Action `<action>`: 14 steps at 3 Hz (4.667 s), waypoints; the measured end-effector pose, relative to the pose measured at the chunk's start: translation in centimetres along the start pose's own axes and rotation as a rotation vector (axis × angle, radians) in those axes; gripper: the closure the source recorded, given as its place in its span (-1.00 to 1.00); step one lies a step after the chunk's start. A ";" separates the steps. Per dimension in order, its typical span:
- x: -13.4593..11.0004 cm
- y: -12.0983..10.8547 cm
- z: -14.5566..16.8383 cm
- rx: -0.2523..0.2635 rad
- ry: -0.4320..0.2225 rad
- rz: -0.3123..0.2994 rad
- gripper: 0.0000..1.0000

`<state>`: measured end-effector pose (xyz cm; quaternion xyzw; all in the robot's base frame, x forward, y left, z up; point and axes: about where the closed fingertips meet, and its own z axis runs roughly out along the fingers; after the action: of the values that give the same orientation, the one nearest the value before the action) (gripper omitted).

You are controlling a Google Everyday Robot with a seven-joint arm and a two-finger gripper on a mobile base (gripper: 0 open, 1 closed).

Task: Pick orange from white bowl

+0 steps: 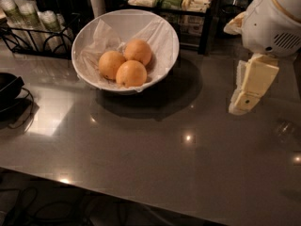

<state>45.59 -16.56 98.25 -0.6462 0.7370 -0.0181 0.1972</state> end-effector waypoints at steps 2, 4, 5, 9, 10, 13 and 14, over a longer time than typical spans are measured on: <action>-0.7 -0.3 0.1 0.011 -0.031 0.002 -1.00; -8.9 -3.5 2.6 0.028 -0.215 -0.088 -1.00; -8.9 -3.5 2.6 0.028 -0.215 -0.088 -1.00; -18.3 -6.8 6.8 0.003 -0.358 -0.144 -1.00; -19.5 -7.5 8.4 0.008 -0.414 -0.101 -1.00; -22.2 -9.4 12.0 0.019 -0.530 -0.027 -1.00; -22.7 -10.7 13.5 0.031 -0.583 0.006 -0.92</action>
Offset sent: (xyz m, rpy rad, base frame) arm 0.0075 0.0114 -0.0002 0.0625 -0.0192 0.0028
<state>61.94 6.50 94.87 -0.6188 0.6510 0.1577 0.4103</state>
